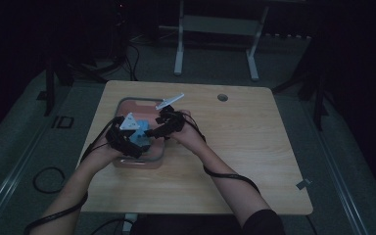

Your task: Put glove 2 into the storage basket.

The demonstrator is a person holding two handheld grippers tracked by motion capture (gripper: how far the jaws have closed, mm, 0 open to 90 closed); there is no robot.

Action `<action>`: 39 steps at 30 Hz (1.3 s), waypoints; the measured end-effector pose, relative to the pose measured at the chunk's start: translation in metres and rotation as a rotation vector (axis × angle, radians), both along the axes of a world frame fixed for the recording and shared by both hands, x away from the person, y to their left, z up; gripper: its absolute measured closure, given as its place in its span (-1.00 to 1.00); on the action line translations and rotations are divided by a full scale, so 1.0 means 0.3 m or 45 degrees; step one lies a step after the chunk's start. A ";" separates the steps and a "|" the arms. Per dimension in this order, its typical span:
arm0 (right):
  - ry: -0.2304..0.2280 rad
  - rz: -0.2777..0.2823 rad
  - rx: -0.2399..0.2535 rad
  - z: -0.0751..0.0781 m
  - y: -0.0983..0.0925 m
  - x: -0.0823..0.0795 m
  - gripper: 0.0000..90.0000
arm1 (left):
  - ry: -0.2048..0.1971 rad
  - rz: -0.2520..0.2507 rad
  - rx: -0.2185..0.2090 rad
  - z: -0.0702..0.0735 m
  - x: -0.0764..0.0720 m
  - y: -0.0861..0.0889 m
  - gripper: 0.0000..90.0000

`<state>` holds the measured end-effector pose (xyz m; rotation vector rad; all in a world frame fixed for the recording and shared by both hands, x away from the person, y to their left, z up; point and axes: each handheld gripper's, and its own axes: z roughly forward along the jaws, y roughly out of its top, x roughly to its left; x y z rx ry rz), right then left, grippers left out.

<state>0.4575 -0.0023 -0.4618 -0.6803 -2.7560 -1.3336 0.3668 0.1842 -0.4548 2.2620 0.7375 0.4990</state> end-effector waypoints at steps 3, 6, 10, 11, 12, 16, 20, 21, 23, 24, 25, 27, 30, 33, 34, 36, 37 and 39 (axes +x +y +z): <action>-0.018 0.010 0.008 0.005 -0.009 -0.005 -0.55 | -0.007 -0.009 -0.006 0.004 -0.010 -0.011 -0.94; -0.022 0.019 0.008 0.008 -0.019 -0.009 -0.55 | -0.010 -0.016 -0.009 0.007 -0.018 -0.022 -0.94; -0.033 0.020 0.016 0.008 -0.032 -0.014 -0.55 | -0.011 -0.023 -0.017 0.010 -0.026 -0.037 -0.95; -0.032 0.018 0.018 0.009 -0.037 -0.015 -0.55 | -0.011 -0.028 -0.019 0.010 -0.028 -0.042 -0.95; -0.030 0.017 0.023 0.009 -0.041 -0.016 -0.55 | -0.010 -0.029 -0.014 0.010 -0.029 -0.045 -0.95; -0.036 0.011 0.024 0.009 -0.058 -0.018 -0.55 | -0.010 -0.030 -0.012 0.010 -0.031 -0.056 -0.95; -0.045 0.003 0.032 0.014 -0.082 -0.020 -0.55 | -0.013 -0.040 -0.034 0.013 -0.037 -0.066 -0.95; -0.052 -0.001 0.032 0.015 -0.088 -0.021 -0.55 | -0.016 -0.042 -0.035 0.013 -0.039 -0.071 -0.95; -0.052 0.003 0.041 0.017 -0.103 -0.022 -0.55 | -0.018 -0.056 -0.036 0.012 -0.044 -0.084 -0.95; -0.058 0.001 0.040 0.017 -0.111 -0.023 -0.55 | -0.017 -0.061 -0.038 0.011 -0.045 -0.090 -0.95; -0.063 0.000 0.038 0.017 -0.117 -0.024 -0.55 | -0.016 -0.075 -0.038 0.009 -0.048 -0.100 -0.95; -0.060 -0.009 0.045 0.016 -0.134 -0.026 -0.55 | -0.018 -0.091 -0.042 0.005 -0.052 -0.117 -0.95; -0.083 -0.027 0.049 0.016 -0.164 -0.030 -0.55 | -0.022 -0.103 -0.048 0.001 -0.055 -0.138 -0.95; -0.084 -0.044 0.066 0.016 -0.193 -0.031 -0.55 | -0.025 -0.117 -0.059 -0.002 -0.055 -0.157 -0.95; -0.078 -0.049 0.065 0.016 -0.205 -0.030 -0.55 | -0.026 -0.120 -0.065 -0.003 -0.055 -0.163 -0.95; -0.079 -0.056 0.064 0.013 -0.223 -0.030 -0.55 | -0.026 -0.125 -0.071 -0.003 -0.056 -0.171 -0.95; -0.082 -0.055 0.060 0.012 -0.229 -0.030 -0.55 | -0.024 -0.128 -0.082 -0.004 -0.057 -0.177 -0.95; -0.081 -0.057 0.063 0.008 -0.246 -0.033 -0.55 | -0.029 -0.137 -0.080 -0.008 -0.061 -0.188 -0.95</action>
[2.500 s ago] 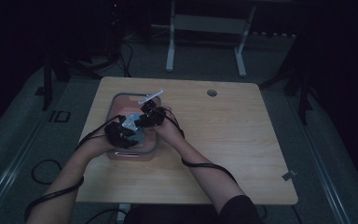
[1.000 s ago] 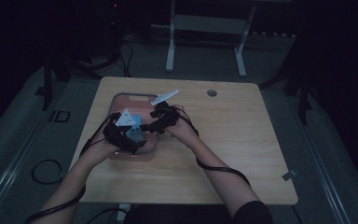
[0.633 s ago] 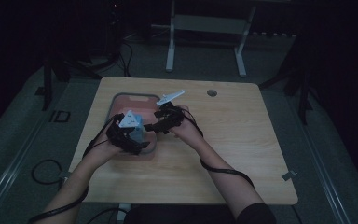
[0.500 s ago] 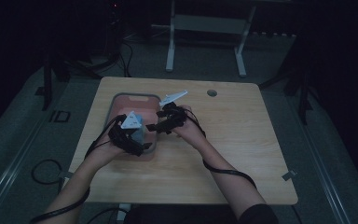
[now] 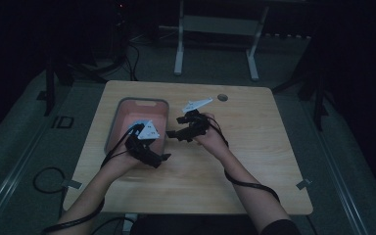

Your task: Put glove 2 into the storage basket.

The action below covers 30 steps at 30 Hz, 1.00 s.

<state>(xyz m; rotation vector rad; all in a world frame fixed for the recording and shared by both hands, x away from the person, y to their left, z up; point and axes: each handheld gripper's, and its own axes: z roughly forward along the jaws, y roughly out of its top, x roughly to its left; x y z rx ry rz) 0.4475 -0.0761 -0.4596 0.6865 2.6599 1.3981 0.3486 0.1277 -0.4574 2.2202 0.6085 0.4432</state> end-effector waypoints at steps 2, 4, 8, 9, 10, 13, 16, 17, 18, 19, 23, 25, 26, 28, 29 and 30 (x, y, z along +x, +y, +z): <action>-0.003 -0.008 -0.007 -0.007 -0.017 -0.006 -0.56 | 0.002 -0.017 0.008 -0.007 -0.004 -0.014 -0.95; -0.003 -0.009 -0.012 -0.014 -0.030 -0.009 -0.58 | 0.010 -0.042 -0.002 -0.013 -0.009 -0.029 -0.95; -0.001 -0.014 -0.016 -0.027 -0.050 -0.019 -0.59 | -0.004 -0.088 0.010 -0.018 -0.026 -0.069 -0.95; 0.003 -0.017 -0.019 -0.035 -0.063 -0.026 -0.59 | -0.007 -0.098 0.009 -0.018 -0.029 -0.077 -0.95; -0.003 -0.014 -0.020 -0.038 -0.069 -0.029 -0.59 | -0.006 -0.103 0.001 -0.019 -0.032 -0.084 -0.95; -0.001 -0.017 -0.026 -0.044 -0.081 -0.035 -0.59 | -0.005 -0.115 -0.005 -0.022 -0.035 -0.096 -0.95; 0.002 -0.022 -0.027 -0.055 -0.104 -0.046 -0.59 | 0.002 -0.137 -0.014 -0.030 -0.041 -0.116 -0.95; 0.001 -0.027 -0.026 -0.063 -0.118 -0.051 -0.59 | 0.004 -0.142 -0.015 -0.033 -0.044 -0.123 -0.95; 0.005 -0.029 -0.027 -0.068 -0.126 -0.054 -0.59 | 0.008 -0.149 -0.012 -0.036 -0.046 -0.129 -0.95; 0.005 -0.031 -0.029 -0.073 -0.132 -0.056 -0.59 | 0.006 -0.157 -0.016 -0.040 -0.048 -0.135 -0.95; 0.016 -0.044 -0.038 -0.097 -0.159 -0.064 -0.59 | 0.020 -0.199 -0.019 -0.051 -0.060 -0.158 -0.95; 0.015 -0.045 -0.040 -0.107 -0.170 -0.068 -0.61 | 0.023 -0.217 -0.017 -0.060 -0.067 -0.173 -0.95; 0.015 -0.045 -0.040 -0.107 -0.170 -0.068 -0.61 | 0.023 -0.217 -0.017 -0.060 -0.067 -0.173 -0.95; 0.025 -0.048 -0.045 -0.128 -0.186 -0.082 -0.61 | 0.023 -0.239 -0.014 -0.073 -0.079 -0.194 -0.95; 0.027 -0.047 -0.052 -0.134 -0.190 -0.086 -0.61 | 0.023 -0.239 -0.014 -0.073 -0.079 -0.194 -0.95; 0.028 -0.046 -0.057 -0.140 -0.195 -0.089 -0.61 | 0.025 -0.245 -0.012 -0.077 -0.082 -0.201 -0.95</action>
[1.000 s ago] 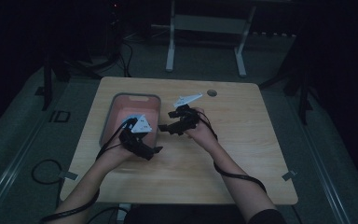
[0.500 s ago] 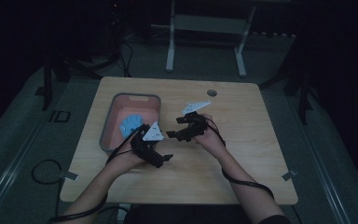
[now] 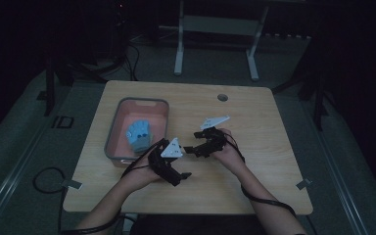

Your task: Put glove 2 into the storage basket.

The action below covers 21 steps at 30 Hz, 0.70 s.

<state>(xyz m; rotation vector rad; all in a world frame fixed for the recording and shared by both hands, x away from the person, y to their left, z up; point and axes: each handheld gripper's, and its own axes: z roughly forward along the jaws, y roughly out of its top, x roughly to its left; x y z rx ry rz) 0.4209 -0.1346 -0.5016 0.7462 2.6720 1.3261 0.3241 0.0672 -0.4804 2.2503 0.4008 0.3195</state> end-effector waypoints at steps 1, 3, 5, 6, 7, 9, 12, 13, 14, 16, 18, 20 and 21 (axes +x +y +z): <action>0.005 -0.002 -0.001 -0.006 -0.004 -0.003 -0.61 | 0.000 -0.008 0.005 -0.004 -0.003 -0.007 -0.95; 0.010 -0.011 -0.004 -0.015 -0.014 -0.007 -0.61 | 0.003 -0.025 0.011 -0.009 -0.010 -0.021 -0.95; 0.009 -0.016 -0.004 -0.018 -0.020 -0.008 -0.61 | 0.008 -0.037 0.003 -0.014 -0.016 -0.034 -0.95; 0.016 -0.030 0.002 -0.026 -0.032 -0.014 -0.61 | 0.009 -0.041 0.002 -0.016 -0.018 -0.038 -0.95; 0.016 -0.030 0.002 -0.026 -0.032 -0.014 -0.61 | 0.013 -0.047 -0.005 -0.020 -0.021 -0.043 -0.95; 0.017 -0.040 0.014 -0.034 -0.046 -0.020 -0.61 | 0.018 -0.057 -0.016 -0.030 -0.028 -0.055 -0.95; 0.008 -0.075 0.002 -0.052 -0.071 -0.031 -0.62 | 0.033 -0.079 -0.017 -0.054 -0.034 -0.072 -0.95; 0.008 -0.075 0.002 -0.052 -0.071 -0.031 -0.62 | 0.037 -0.080 -0.010 -0.062 -0.033 -0.076 -0.95; 0.010 -0.081 -0.004 -0.061 -0.081 -0.035 -0.63 | 0.049 -0.080 -0.010 -0.078 -0.032 -0.083 -0.95; 0.016 -0.087 -0.005 -0.070 -0.090 -0.038 -0.64 | 0.058 -0.080 -0.014 -0.085 -0.032 -0.087 -0.95; 0.017 -0.100 -0.005 -0.078 -0.097 -0.042 -0.64 | 0.063 -0.084 0.001 -0.106 -0.033 -0.099 -0.95; 0.025 -0.104 -0.003 -0.087 -0.103 -0.044 -0.64 | 0.064 -0.087 0.015 -0.118 -0.035 -0.106 -0.95; 0.025 -0.104 -0.003 -0.087 -0.103 -0.044 -0.64 | 0.064 -0.087 0.015 -0.118 -0.035 -0.106 -0.95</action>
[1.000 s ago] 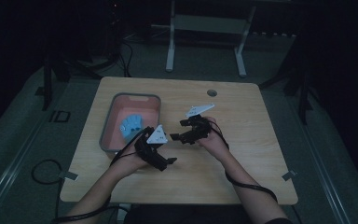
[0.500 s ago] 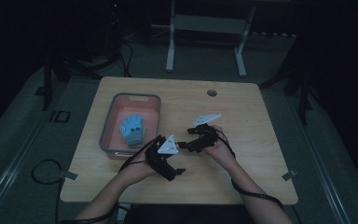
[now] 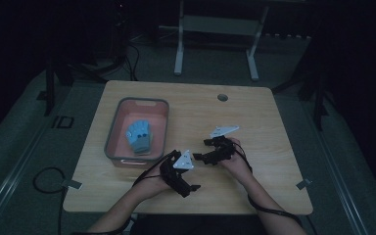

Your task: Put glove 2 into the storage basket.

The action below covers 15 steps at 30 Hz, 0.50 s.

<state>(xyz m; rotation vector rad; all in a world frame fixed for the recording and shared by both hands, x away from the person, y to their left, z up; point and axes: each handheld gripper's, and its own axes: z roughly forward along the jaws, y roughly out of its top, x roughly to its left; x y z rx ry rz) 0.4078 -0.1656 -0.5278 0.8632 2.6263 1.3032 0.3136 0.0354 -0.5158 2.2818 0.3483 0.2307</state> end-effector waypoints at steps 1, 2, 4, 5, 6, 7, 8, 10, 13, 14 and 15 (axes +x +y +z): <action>0.004 0.000 0.000 -0.010 -0.005 -0.002 -0.64 | 0.003 0.001 0.000 -0.007 -0.001 -0.003 -0.95; 0.002 0.000 -0.002 -0.016 -0.006 -0.004 -0.64 | 0.007 -0.002 -0.001 -0.013 -0.001 -0.005 -0.95; -0.004 -0.002 -0.012 -0.022 -0.006 -0.006 -0.64 | 0.014 -0.001 -0.001 -0.026 -0.002 -0.011 -0.95; -0.005 -0.005 -0.021 -0.033 -0.008 -0.009 -0.64 | 0.015 -0.004 0.006 -0.032 -0.001 -0.012 -0.95; -0.005 -0.005 -0.021 -0.033 -0.008 -0.009 -0.64 | 0.019 0.001 0.008 -0.039 -0.001 -0.014 -0.95; -0.004 -0.011 -0.022 -0.043 -0.012 -0.010 -0.64 | 0.020 0.003 0.015 -0.045 0.000 -0.014 -0.95; -0.008 -0.015 -0.020 -0.047 -0.013 -0.011 -0.64 | 0.020 0.009 0.015 -0.051 0.001 -0.014 -0.95; -0.007 -0.017 -0.024 -0.056 -0.016 -0.011 -0.64 | 0.025 0.025 0.011 -0.068 0.004 -0.011 -0.95; -0.001 -0.024 -0.031 -0.071 -0.018 -0.011 -0.64 | 0.032 0.035 0.016 -0.080 0.006 -0.011 -0.95; 0.005 -0.027 -0.034 -0.075 -0.017 -0.012 -0.64 | 0.035 0.036 0.015 -0.085 0.007 -0.010 -0.95; 0.001 -0.024 -0.038 -0.081 -0.018 -0.012 -0.64 | 0.037 0.037 0.014 -0.090 0.007 -0.010 -0.95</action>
